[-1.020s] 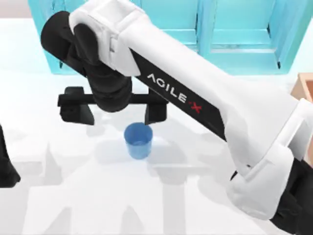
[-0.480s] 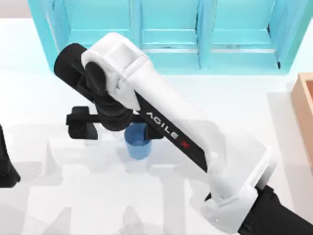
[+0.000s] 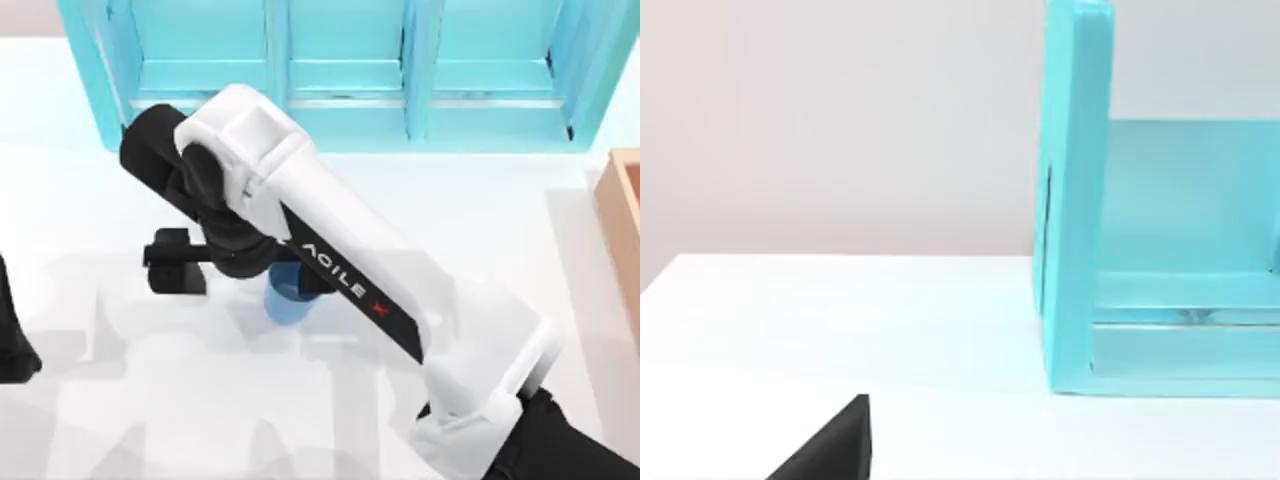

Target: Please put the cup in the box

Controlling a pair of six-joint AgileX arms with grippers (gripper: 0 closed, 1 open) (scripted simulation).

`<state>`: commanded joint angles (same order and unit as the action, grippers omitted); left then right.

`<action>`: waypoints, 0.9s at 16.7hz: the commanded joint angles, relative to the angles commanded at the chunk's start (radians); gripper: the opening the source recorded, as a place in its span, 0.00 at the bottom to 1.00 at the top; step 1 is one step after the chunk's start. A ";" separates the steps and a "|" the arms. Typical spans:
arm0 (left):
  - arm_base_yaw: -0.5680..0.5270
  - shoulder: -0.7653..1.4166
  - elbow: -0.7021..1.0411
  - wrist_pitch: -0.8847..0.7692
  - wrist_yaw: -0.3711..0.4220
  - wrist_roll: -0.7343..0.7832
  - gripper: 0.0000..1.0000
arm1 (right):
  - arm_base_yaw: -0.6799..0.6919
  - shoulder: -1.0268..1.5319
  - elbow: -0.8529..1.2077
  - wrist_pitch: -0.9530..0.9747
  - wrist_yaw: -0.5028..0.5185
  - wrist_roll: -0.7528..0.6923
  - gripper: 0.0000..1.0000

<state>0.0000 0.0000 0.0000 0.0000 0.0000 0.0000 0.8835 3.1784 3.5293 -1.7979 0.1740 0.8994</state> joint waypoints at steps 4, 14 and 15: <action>0.000 0.000 0.000 0.000 0.000 0.000 1.00 | 0.000 0.000 0.000 0.000 0.000 0.000 0.62; 0.000 0.000 0.000 0.000 0.000 0.000 1.00 | 0.000 0.000 0.000 0.000 0.000 0.000 0.00; 0.000 0.000 0.000 0.000 0.000 0.000 1.00 | 0.000 0.000 0.000 0.000 0.000 0.000 0.00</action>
<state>0.0000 0.0000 0.0000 0.0000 0.0000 0.0000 0.8835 3.1784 3.5293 -1.7979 0.1740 0.8994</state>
